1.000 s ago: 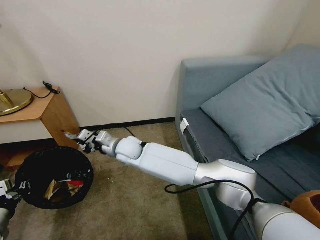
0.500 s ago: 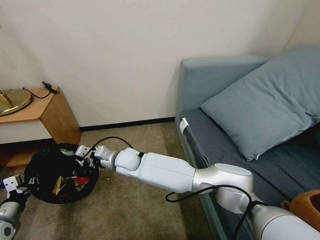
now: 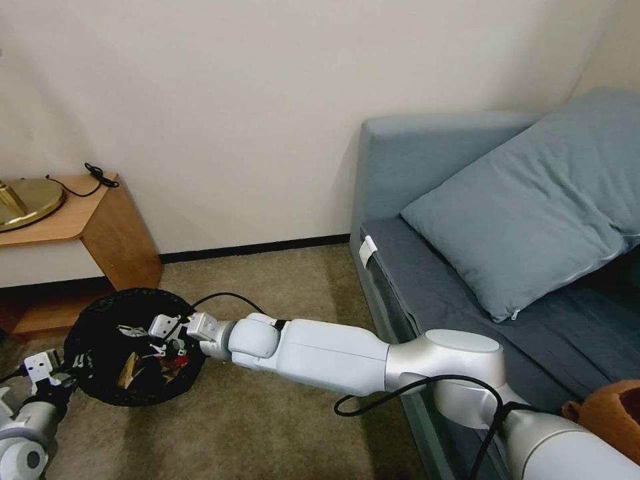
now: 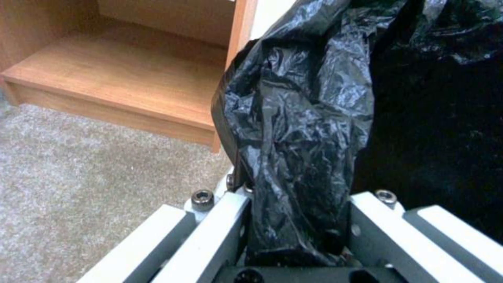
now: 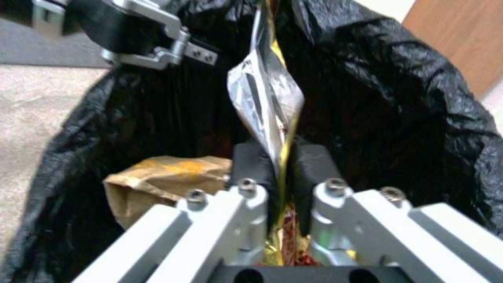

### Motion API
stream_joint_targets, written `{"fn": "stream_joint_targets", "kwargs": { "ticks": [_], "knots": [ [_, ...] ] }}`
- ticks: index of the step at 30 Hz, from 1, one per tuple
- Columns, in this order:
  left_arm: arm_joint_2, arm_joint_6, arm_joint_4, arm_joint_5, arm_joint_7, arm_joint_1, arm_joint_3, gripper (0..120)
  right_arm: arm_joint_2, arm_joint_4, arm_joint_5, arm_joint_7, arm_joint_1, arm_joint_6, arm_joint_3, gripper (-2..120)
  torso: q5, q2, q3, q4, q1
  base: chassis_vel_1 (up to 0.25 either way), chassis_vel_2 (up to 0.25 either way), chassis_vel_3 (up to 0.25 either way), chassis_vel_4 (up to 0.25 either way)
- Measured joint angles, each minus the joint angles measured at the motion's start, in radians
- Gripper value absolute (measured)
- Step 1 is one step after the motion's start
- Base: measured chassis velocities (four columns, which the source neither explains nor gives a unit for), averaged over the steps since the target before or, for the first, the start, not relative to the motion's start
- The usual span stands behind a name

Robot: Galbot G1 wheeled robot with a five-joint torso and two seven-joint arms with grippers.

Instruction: Pick up the trash bin, then pick up the garbage on the floor and place it into the trash bin.

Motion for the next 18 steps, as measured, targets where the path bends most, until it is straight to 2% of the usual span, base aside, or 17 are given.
{"fn": "stream_joint_targets", "kwargs": {
  "ticks": [1, 2, 3, 5, 6, 7, 9, 10, 13, 14, 18],
  "knots": [
    [0.000, 0.000, -0.003, 0.000, 0.001, 0.001, 0.000, 3, 0.000, -0.003, -0.005, 0.004, -0.002, 0.000, 0.000, 17, 0.0001, 0.000, 0.000, -0.0001, 0.000, 0.000, 0.000, 0.000, 0.000],
    [0.000, 0.000, -0.003, 0.000, 0.001, 0.001, 0.000, 3, 0.000, -0.003, -0.005, 0.004, -0.002, 0.000, 0.000, 17, 0.0001, 0.000, 0.000, -0.0001, 0.000, 0.000, 0.000, 0.000, 0.000],
    [0.000, 0.001, -0.006, 0.000, 0.001, 0.002, -0.002, 3, 0.000, -0.006, -0.009, 0.005, -0.004, 0.000, 0.000, 24, 0.0000, 0.000, 0.000, -0.0002, 0.000, 0.000, 0.000, 0.000, 0.000],
    [0.000, 0.001, -0.006, 0.000, 0.001, 0.002, -0.003, 3, 0.000, -0.006, -0.009, 0.006, -0.004, 0.000, 0.000, 27, 0.0000, 0.000, 0.000, -0.0001, 0.000, 0.000, 0.000, 0.000, 0.000],
    [0.002, 0.001, -0.006, -0.001, 0.001, 0.003, -0.006, 3, 0.000, -0.004, -0.009, 0.008, -0.005, 0.000, 0.000, 36, 0.0001, 0.000, 0.000, -0.0001, 0.000, 0.000, 0.000, 0.000, 0.000],
    [0.002, 0.001, -0.006, -0.001, 0.001, 0.003, -0.006, 3, 0.000, -0.004, -0.009, 0.008, -0.005, 0.000, 0.000, 36, 0.0001, 0.000, 0.000, -0.0001, 0.000, 0.000, 0.000, 0.000, 0.000],
    [0.001, 0.001, -0.006, -0.002, 0.002, 0.003, -0.007, 3, 0.000, 0.004, -0.007, 0.008, -0.005, 0.002, 0.004, 45, 0.0000, 0.000, 0.000, -0.0001, 0.000, 0.000, 0.000, 0.000, 0.000],
    [0.001, 0.001, -0.006, -0.002, 0.002, 0.003, -0.007, 3, 0.000, 0.004, -0.007, 0.008, -0.005, 0.002, 0.004, 45, 0.0000, 0.000, 0.000, -0.0001, 0.000, 0.000, 0.000, 0.000, 0.000],
    [-0.006, 0.001, 0.002, -0.002, 0.002, 0.004, -0.008, 3, 0.000, 0.034, 0.026, 0.002, -0.007, 0.029, 0.017, 62, 0.0001, 0.000, 0.000, -0.0001, 0.000, 0.000, 0.000, 0.000, 0.000],
    [-0.006, 0.001, 0.002, -0.002, 0.002, 0.004, -0.008, 3, 0.000, 0.034, 0.026, 0.002, -0.007, 0.029, 0.017, 62, 0.0001, 0.000, 0.000, -0.0001, 0.000, 0.000, 0.000, 0.000, 0.000],
    [-0.016, 0.001, 0.012, -0.001, -0.002, 0.003, -0.008, 3, 0.000, 0.059, 0.036, 0.001, -0.006, 0.047, 0.036, 76, 0.0000, 0.000, 0.000, 0.0001, 0.000, 0.000, 0.000, 0.000, 0.000]
  ]
}}
